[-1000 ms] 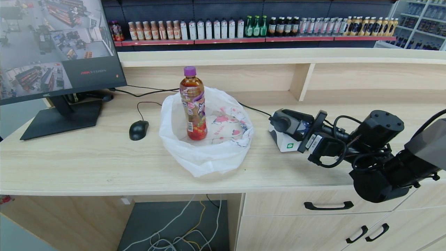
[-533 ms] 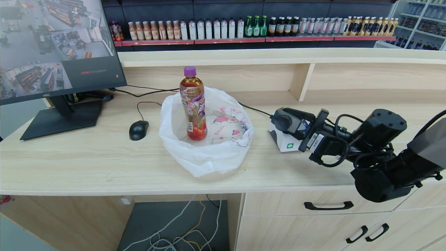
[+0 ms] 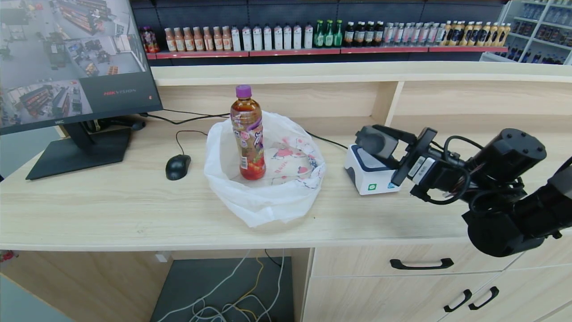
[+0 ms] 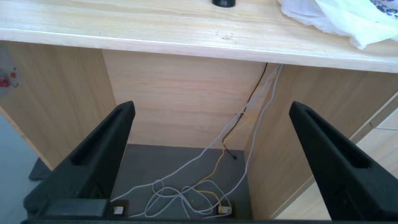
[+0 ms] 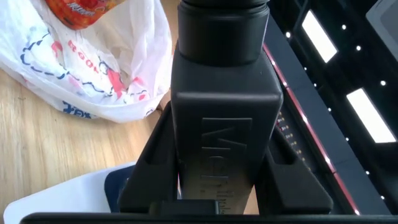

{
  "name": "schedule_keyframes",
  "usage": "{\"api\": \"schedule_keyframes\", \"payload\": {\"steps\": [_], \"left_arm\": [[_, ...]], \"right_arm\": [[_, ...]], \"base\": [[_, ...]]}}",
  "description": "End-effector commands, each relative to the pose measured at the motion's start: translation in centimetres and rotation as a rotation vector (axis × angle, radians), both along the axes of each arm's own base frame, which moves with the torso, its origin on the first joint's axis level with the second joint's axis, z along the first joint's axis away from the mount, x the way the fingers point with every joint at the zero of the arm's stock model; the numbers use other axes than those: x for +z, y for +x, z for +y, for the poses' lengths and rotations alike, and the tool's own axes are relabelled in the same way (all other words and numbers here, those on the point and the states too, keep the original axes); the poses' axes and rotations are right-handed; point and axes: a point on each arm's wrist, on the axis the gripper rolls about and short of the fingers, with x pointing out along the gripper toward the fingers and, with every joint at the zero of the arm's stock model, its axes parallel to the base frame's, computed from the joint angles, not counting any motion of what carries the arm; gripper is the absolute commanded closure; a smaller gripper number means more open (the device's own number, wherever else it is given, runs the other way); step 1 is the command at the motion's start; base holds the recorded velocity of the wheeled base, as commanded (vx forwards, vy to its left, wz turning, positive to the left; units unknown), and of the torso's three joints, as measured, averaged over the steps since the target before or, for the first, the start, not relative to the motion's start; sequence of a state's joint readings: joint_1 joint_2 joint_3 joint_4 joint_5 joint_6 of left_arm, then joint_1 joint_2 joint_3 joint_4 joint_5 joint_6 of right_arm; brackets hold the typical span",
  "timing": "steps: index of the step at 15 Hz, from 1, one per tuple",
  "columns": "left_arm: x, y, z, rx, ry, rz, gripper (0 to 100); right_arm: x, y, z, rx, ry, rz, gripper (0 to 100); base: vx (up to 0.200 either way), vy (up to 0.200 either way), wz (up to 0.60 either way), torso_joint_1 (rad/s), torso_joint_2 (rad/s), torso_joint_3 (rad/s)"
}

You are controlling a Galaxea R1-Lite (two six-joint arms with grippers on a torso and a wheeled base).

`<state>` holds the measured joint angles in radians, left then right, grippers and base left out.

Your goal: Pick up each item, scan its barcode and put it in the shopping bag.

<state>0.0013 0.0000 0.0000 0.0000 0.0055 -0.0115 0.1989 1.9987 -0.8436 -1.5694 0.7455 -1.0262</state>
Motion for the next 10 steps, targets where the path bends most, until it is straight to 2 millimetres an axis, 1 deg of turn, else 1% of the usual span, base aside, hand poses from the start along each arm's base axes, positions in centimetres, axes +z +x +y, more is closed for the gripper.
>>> {"api": "schedule_keyframes", "payload": {"steps": [1, 2, 3, 4, 5, 6, 8, 10], "left_arm": [[0.0, 0.0, 0.0, 0.001, -0.001, 0.0, 0], [0.0, 0.0, 0.0, 0.001, -0.001, 0.0, 0], [0.0, 0.0, 0.0, 0.001, -0.001, 0.0, 0], [0.0, 0.0, 0.0, 0.001, -0.001, 0.0, 0], [0.0, 0.0, 0.0, 0.001, -0.001, 0.0, 0], [0.0, 0.0, 0.0, 0.001, -0.001, 0.0, 0], [0.0, 0.0, 0.0, 0.001, -0.001, 0.0, 0], [0.0, 0.0, 0.0, 0.001, -0.001, 0.0, 0]], "right_arm": [[3.1, -2.2, -0.4, 0.014, 0.041, -0.046, 100], [3.9, -3.0, -0.5, 0.024, 0.06, -0.045, 100], [4.2, -3.5, -0.6, 0.03, 0.071, -0.038, 100], [5.1, -5.1, -0.8, 0.033, 0.104, -0.023, 100], [5.7, -6.8, -0.5, 0.035, 0.152, 0.002, 100], [6.2, -8.2, -0.1, 0.021, 0.22, 0.041, 100], [7.1, -10.7, 1.5, 0.093, 0.32, 0.107, 100], [7.0, -12.8, 3.0, 0.118, 0.464, 0.234, 100]], "base": [[0.0, 0.0, 0.0, 0.0, 0.0, 0.0], [0.0, 0.0, 0.0, 0.0, 0.0, 0.0], [0.0, 0.0, 0.0, 0.0, 0.0, 0.0], [0.0, 0.0, 0.0, 0.0, 0.0, 0.0], [0.0, 0.0, 0.0, 0.0, 0.0, 0.0], [0.0, 0.0, 0.0, 0.0, 0.0, 0.0], [0.0, 0.0, 0.0, 0.0, 0.0, 0.0], [0.0, 0.0, 0.0, 0.0, 0.0, 0.0]]}}
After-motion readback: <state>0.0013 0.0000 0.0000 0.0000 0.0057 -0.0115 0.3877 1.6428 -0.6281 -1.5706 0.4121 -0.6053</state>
